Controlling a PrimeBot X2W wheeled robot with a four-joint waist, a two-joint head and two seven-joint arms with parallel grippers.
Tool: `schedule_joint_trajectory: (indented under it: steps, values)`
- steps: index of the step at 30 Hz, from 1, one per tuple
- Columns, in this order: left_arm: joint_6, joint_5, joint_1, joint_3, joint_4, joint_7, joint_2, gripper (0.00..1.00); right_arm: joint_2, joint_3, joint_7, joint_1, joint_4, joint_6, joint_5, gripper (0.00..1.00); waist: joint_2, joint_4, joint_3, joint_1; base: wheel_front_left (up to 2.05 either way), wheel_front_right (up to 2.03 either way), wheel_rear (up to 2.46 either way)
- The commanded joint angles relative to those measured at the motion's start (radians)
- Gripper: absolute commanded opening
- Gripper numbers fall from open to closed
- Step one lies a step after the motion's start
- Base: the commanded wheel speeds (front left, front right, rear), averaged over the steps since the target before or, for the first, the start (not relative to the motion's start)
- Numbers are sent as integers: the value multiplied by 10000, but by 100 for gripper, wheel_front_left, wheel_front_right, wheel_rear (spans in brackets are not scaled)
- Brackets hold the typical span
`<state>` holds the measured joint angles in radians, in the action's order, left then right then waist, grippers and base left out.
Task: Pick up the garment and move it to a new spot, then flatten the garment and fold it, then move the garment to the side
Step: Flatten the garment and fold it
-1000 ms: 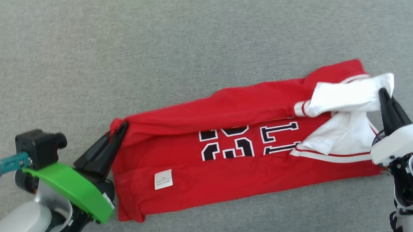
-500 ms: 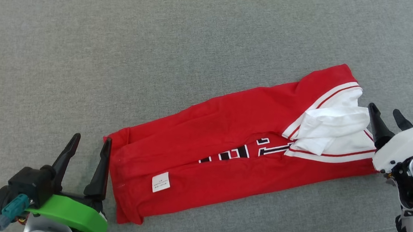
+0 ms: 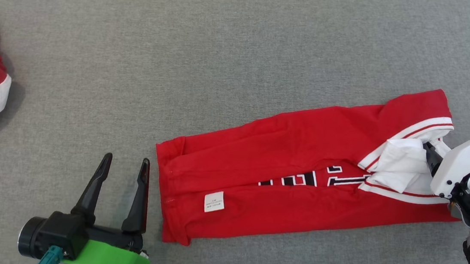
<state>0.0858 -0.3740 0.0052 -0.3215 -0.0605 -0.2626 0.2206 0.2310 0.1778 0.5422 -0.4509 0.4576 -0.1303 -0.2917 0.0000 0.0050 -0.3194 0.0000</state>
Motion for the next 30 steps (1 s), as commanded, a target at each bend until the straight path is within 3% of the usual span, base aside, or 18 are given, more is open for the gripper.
schedule_joint_trajectory:
  steps: [1, 2, 6, 11, 17, 20, 26, 30]
  values:
    - [-302, 300, 199, 229, 103, -25, -161, 100, -102, -126, 124, 225, 169, -6, -389, 100, 0, 311, 145, 0, 0, 0, 0]
    - [-469, 446, 272, 377, 176, -25, -319, 100, -105, -246, 175, 270, 172, -9, -611, 0, 0, 340, 174, 0, 0, 0, 0]
    - [-1149, 949, 605, 1116, 410, -26, -887, 100, 260, -374, -11, 326, -18, -4, -1425, 0, 0, 344, 368, 0, 0, 0, 0]
    - [-1740, 1400, 968, 1764, 707, -26, -1321, 100, 1225, 424, -489, 465, -7, 7, -1857, 0, 0, 245, 625, 0, 0, 0, 0]
    - [-2021, 1582, 1204, 2135, 886, -27, -1591, 100, 2499, 1773, -649, 592, -372, -3, -1667, 0, 0, 286, 918, 0, 0, 0, 0]
    - [-2087, 1591, 1339, 2226, 998, -27, -1640, 100, 2853, 1704, -381, 628, -1106, -3, -1962, 0, 0, 266, 1153, 0, 0, 0, 0]
    - [-2129, 1505, 1790, 2340, 1129, -27, -1690, 100, 2667, 311, 842, 1539, -3396, -3, -2987, 0, 0, 206, 1850, 0, 0, 0, 0]
    - [-2025, 1320, 1892, 2276, 1024, -27, -1696, 100, 1924, -823, 1098, 2212, -4472, -3, -3224, 0, 0, 142, 2018, 0, 0, 0, 0]
